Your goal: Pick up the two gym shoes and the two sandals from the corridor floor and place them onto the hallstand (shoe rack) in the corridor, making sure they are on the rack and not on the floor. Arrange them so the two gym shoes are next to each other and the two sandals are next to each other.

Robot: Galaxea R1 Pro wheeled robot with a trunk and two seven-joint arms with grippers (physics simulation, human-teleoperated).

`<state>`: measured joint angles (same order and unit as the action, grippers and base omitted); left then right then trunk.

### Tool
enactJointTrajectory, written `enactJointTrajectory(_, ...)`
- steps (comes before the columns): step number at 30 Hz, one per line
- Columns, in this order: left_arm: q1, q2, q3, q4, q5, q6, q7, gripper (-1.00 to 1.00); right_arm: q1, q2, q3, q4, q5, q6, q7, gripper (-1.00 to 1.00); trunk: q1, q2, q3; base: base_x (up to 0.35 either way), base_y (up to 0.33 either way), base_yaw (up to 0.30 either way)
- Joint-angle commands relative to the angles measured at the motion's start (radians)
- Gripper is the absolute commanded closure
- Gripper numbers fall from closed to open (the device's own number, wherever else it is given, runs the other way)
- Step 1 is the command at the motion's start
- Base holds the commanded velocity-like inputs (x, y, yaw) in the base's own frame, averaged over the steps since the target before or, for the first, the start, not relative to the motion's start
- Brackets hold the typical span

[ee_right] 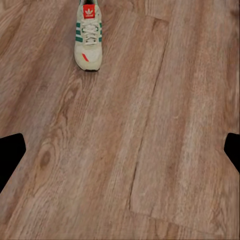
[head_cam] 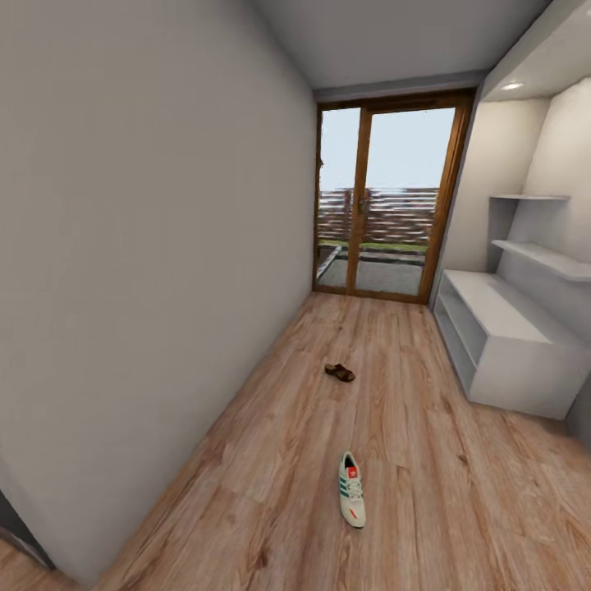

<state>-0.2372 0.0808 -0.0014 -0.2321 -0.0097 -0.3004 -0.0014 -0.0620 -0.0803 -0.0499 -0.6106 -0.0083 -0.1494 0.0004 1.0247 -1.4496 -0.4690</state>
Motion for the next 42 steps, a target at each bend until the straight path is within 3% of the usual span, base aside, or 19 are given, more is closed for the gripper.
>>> enactJointTrajectory(1,0.000,0.000,0.000,0.000,-0.001,-0.003,0.000,-1.00,-0.001,0.000,0.000,0.001,-0.001,-0.004,0.000,-1.00,0.000,0.000,-0.001,0.246,-0.232,-0.296)
enactJointTrajectory(26,-0.001,0.006,0.002,0.000,0.002,-0.003,0.000,-1.00,-0.001,0.001,-0.001,0.001,-0.001,-0.004,0.001,-1.00,0.000,0.000,-0.007,0.258,-0.226,-0.289)
enactJointTrajectory(42,-0.001,0.011,0.001,0.000,0.002,-0.003,0.000,-1.00,-0.001,0.001,0.003,-0.001,0.002,-0.007,0.004,-1.00,0.000,0.000,-0.009,0.325,-0.075,-0.038)
